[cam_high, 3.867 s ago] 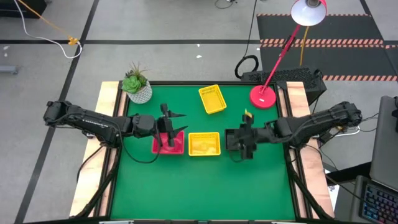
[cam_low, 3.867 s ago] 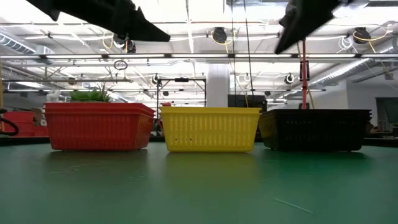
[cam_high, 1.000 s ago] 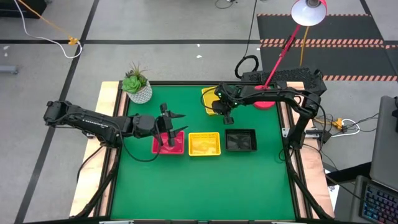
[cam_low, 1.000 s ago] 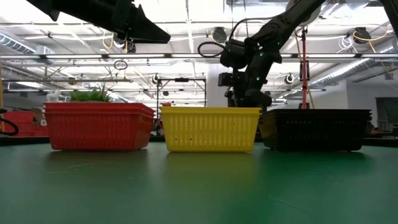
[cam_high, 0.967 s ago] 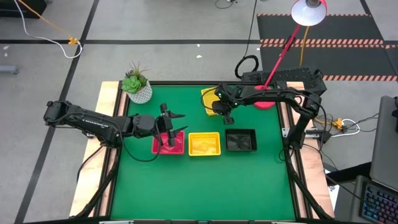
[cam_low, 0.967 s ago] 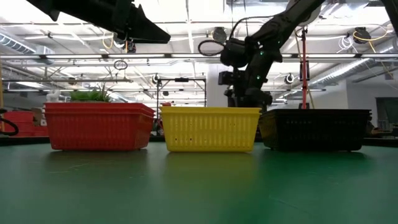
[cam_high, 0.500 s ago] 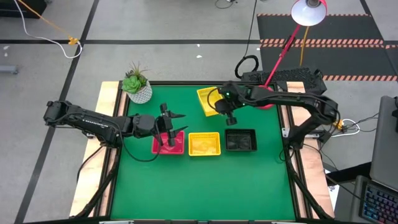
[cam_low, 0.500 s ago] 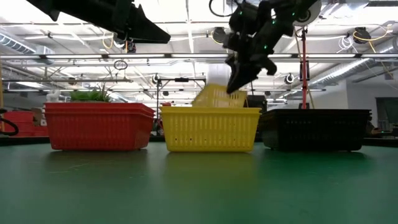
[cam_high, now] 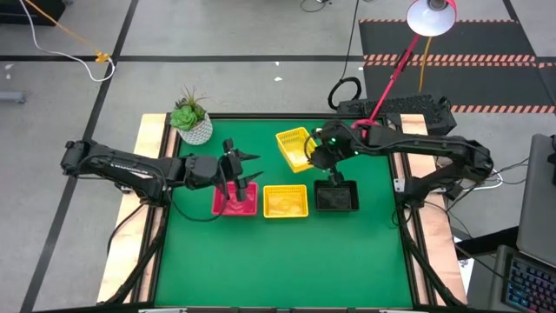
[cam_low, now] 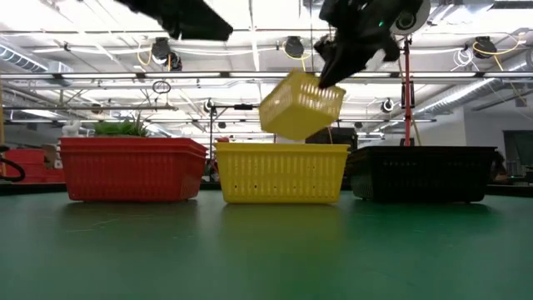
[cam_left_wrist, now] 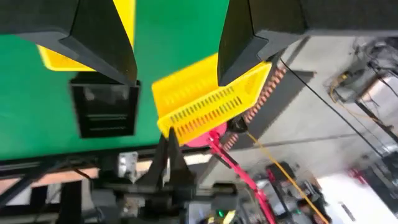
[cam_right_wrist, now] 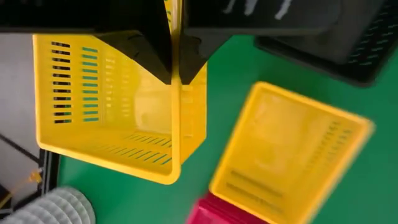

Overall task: Stack baskets by color
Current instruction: Stack the top right yellow bin on top of the yellow bin

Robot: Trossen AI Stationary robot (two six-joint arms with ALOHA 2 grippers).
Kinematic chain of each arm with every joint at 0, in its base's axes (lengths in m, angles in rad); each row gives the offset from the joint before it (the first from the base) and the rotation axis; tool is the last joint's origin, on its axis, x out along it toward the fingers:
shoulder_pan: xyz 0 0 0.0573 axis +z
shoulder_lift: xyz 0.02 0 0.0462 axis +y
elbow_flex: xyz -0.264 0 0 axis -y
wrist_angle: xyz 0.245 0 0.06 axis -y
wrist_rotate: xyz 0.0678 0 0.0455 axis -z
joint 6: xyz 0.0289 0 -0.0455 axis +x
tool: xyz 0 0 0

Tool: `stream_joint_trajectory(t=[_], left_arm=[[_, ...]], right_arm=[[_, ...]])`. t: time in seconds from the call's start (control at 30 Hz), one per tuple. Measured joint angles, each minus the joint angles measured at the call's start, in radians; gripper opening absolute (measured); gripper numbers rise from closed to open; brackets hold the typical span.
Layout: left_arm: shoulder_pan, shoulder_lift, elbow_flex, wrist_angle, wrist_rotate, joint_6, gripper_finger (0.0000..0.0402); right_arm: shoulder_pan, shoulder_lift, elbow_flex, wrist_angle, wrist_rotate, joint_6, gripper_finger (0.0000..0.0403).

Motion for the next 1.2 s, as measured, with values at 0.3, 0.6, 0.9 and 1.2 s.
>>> stream_joint_trajectory(t=[0.3,0.6,0.9,1.2], left_arm=[[-0.173,0.045,0.148,-0.097,-0.045,0.038,0.0225],[-0.293,0.188,0.308,-0.126,-0.059,0.123,0.0225],[-0.303,0.315,0.45,-0.246,-0.01,0.117,0.0225],[-0.283,0.372,0.504,-0.282,0.061,0.115,0.0225]], right_arm=[[0.131,-0.104,0.0,-0.086,-0.005,0.022,0.0004],[0.26,-0.113,0.0,-0.133,-0.026,-0.005,0.0004],[0.379,-0.113,0.0,-0.13,0.057,-0.087,0.0004],[0.466,-0.11,0.0,-0.117,0.065,-0.253,0.0004]])
